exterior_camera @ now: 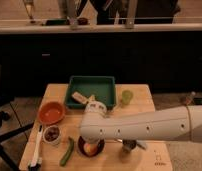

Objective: Place apple in red bowl

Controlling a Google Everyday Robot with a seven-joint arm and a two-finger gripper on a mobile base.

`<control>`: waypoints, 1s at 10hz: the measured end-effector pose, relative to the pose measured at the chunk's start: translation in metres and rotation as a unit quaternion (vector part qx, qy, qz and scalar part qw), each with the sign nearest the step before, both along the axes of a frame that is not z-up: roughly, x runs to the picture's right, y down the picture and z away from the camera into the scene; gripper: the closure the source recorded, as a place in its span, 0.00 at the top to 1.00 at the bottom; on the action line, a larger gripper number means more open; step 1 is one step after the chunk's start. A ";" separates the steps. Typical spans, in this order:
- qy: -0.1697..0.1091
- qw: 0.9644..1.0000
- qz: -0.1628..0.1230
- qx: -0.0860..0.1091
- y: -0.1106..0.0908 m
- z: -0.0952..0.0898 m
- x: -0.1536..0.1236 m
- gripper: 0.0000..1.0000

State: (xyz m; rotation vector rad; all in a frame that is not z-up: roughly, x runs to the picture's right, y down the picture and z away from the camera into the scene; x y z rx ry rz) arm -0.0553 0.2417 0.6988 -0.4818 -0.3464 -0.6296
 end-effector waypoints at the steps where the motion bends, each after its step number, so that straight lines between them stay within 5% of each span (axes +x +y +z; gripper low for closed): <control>1: -0.002 1.000 0.004 -0.002 0.002 -0.001 0.002 0.54; 10: -0.033 0.998 0.025 -0.046 0.024 0.010 -0.001 0.60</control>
